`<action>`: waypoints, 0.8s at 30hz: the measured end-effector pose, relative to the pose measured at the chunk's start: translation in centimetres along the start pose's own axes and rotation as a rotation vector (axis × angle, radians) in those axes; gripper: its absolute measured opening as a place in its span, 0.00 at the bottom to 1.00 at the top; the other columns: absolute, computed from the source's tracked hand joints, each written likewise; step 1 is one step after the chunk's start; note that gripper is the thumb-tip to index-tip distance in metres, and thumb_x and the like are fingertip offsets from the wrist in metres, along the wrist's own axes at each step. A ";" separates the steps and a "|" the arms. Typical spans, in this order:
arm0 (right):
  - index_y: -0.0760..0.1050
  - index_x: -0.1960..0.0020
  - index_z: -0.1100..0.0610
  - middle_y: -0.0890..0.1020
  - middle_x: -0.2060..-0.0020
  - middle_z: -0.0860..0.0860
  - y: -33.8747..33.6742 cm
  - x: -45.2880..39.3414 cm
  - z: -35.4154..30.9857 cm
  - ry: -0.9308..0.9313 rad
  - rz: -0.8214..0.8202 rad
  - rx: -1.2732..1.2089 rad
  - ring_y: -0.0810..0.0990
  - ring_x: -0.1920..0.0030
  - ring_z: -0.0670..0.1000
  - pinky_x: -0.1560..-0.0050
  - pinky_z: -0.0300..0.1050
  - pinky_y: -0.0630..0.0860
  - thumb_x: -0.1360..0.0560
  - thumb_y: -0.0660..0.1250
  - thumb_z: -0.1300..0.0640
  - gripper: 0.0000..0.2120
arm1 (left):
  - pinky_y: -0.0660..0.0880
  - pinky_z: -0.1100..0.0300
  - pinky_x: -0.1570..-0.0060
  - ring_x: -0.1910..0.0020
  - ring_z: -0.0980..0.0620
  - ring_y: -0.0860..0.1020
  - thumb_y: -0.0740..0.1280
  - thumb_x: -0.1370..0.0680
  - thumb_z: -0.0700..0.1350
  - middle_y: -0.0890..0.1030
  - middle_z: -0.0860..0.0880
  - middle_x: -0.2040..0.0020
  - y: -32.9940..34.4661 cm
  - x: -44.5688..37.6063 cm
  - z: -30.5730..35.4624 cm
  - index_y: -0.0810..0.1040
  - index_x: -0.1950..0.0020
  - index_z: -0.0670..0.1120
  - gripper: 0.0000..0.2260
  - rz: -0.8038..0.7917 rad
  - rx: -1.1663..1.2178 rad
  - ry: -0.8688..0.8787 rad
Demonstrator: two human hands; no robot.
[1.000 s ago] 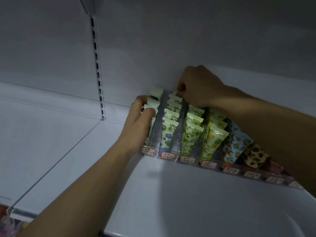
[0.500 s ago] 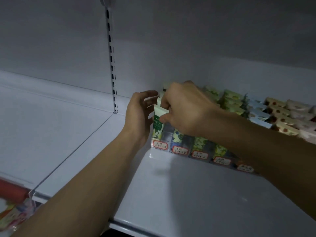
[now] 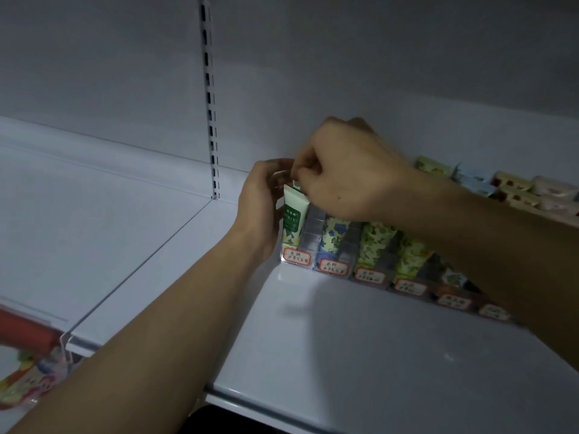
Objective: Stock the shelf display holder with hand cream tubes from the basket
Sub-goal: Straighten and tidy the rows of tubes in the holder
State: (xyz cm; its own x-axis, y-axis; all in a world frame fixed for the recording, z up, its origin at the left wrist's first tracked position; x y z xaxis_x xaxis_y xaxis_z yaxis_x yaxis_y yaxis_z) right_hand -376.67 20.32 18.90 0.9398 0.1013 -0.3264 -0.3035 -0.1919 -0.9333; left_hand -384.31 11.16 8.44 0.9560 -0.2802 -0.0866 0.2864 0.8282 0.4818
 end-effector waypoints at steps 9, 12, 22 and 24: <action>0.73 0.54 0.52 0.68 0.68 0.49 1.1 1.0 -1.0 -0.014 -0.013 0.215 0.69 0.70 0.48 0.70 0.41 0.64 0.22 0.71 0.55 0.07 | 0.71 0.54 0.50 0.58 0.53 0.77 0.58 0.21 0.47 0.80 0.53 0.63 0.0 -0.1 -0.3 0.79 0.57 0.46 0.12 -0.002 -0.038 0.080; 0.78 0.45 0.54 0.63 0.69 0.49 1.6 1.5 -1.3 -0.077 0.011 0.357 0.70 0.65 0.53 0.63 0.46 0.67 0.20 0.68 0.58 0.05 | 0.72 0.56 0.46 0.53 0.54 0.78 0.58 0.21 0.48 0.82 0.55 0.62 0.3 0.2 -0.5 0.79 0.57 0.49 0.12 0.010 -0.092 0.100; 0.84 0.54 0.54 0.84 0.61 0.52 1.1 -0.3 2.2 -0.024 0.072 0.063 0.82 0.63 0.50 0.57 0.48 0.82 0.21 0.70 0.50 0.10 | 0.72 0.54 0.48 0.52 0.50 0.78 0.57 0.21 0.47 0.82 0.49 0.56 0.2 0.0 -0.5 0.80 0.48 0.44 0.14 0.045 -0.076 0.100; 0.84 0.56 0.56 0.84 0.63 0.52 1.5 -0.6 2.5 -0.012 0.059 0.061 0.82 0.65 0.50 0.58 0.50 0.83 0.22 0.71 0.52 0.09 | 0.72 0.54 0.48 0.53 0.51 0.78 0.56 0.20 0.47 0.82 0.50 0.58 0.2 0.2 -0.5 0.80 0.49 0.44 0.14 0.038 -0.087 0.110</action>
State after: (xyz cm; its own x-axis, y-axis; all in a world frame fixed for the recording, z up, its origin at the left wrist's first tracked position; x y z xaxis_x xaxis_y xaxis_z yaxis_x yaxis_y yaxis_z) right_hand -378.06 22.37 17.30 0.9181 0.1030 -0.3827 -0.3677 -0.1384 -0.9196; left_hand -384.06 11.52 8.05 0.9662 -0.1967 -0.1665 0.2492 0.8775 0.4098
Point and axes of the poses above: each hand's wrist, its own x-axis away from the middle knuckle, its own y-axis out of the palm, z = x × y, the point moved 1 cm from there along -x, towards the middle knuckle
